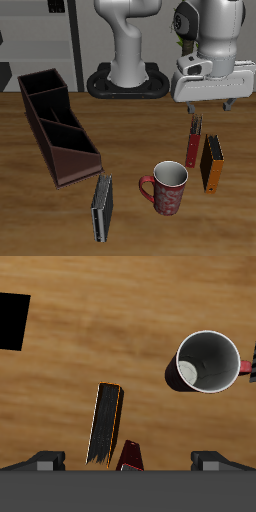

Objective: Place the orange book into the right desk caddy's left compartment and place the red mug into the right desk caddy's right compartment

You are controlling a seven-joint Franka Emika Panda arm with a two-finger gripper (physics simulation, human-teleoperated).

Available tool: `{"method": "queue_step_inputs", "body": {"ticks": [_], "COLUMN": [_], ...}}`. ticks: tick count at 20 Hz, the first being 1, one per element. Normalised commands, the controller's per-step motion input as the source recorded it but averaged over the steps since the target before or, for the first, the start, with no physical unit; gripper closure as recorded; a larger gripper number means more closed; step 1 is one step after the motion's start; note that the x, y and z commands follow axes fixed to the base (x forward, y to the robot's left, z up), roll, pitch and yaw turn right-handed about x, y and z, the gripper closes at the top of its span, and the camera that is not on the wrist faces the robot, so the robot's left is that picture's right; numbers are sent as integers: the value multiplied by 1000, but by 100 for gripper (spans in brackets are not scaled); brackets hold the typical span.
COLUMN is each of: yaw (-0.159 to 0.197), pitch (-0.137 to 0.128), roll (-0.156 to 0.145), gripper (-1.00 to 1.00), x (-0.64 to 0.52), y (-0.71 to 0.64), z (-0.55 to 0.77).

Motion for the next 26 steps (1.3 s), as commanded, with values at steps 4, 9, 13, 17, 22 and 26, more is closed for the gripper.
{"method": "queue_step_inputs", "body": {"ticks": [4, 9, 13, 17, 22, 26], "yaw": [7, 1, 11, 8, -4, -9], "pitch": [-35, -16, -24, 6, 0, 1], "roll": [39, -5, -17, 4, -6, -7], "gripper": [-100, -100, -100, -100, -100, -100], "x": [79, 120, 77, 63, 49, 38], "y": [123, 96, 53, 79, 23, 44], "z": [-205, -222, -136, -278, -246, -186]}}
